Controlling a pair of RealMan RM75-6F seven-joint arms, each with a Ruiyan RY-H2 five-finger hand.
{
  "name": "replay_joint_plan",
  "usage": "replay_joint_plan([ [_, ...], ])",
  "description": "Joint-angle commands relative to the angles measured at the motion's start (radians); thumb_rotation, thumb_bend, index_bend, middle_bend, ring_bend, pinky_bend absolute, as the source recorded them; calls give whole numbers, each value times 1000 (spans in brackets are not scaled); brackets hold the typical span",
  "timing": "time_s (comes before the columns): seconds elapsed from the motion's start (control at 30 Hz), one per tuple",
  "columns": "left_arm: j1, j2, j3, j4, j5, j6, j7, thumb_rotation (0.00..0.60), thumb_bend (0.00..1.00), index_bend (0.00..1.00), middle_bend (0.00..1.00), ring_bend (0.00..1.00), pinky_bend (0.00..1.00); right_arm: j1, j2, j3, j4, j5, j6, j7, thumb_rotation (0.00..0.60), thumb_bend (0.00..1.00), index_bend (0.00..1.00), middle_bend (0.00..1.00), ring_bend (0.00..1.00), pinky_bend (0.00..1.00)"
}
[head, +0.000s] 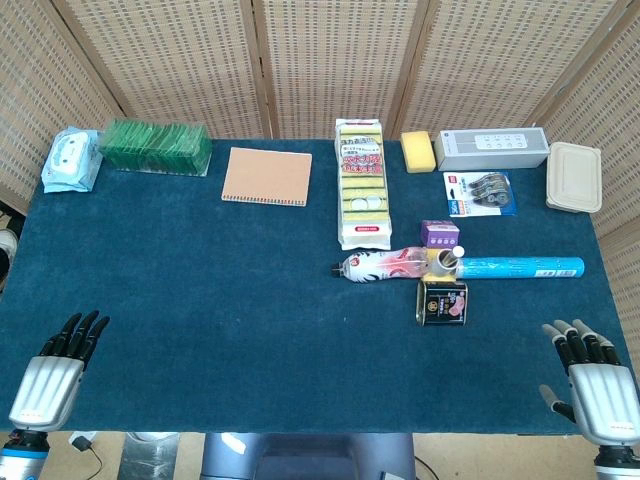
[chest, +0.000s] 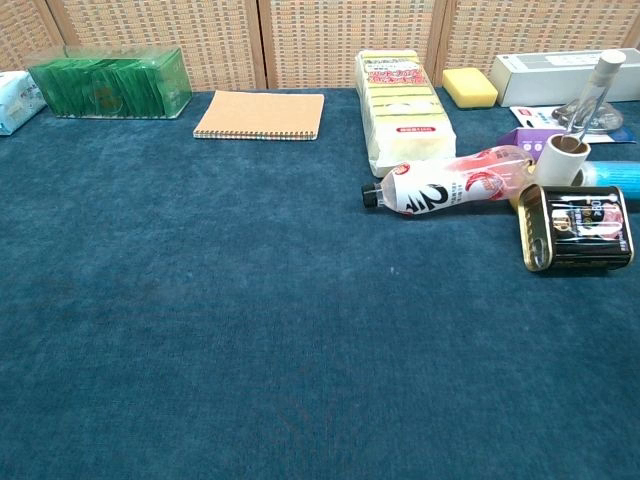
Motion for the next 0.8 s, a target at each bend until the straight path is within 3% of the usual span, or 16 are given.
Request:
replay_joint_plan([
  [0.03,14,4,2,-1,12,20,-17,600,206,47,78,59,249,-8,5,0,7,-2,17,11,600,226,181,190,141,198],
  [0.8,19,-12,-12,34,65,-6,-15,600,207,48,78,59,249,13,-5,9,28,17,-14,82,600,224,181,199,152,198],
])
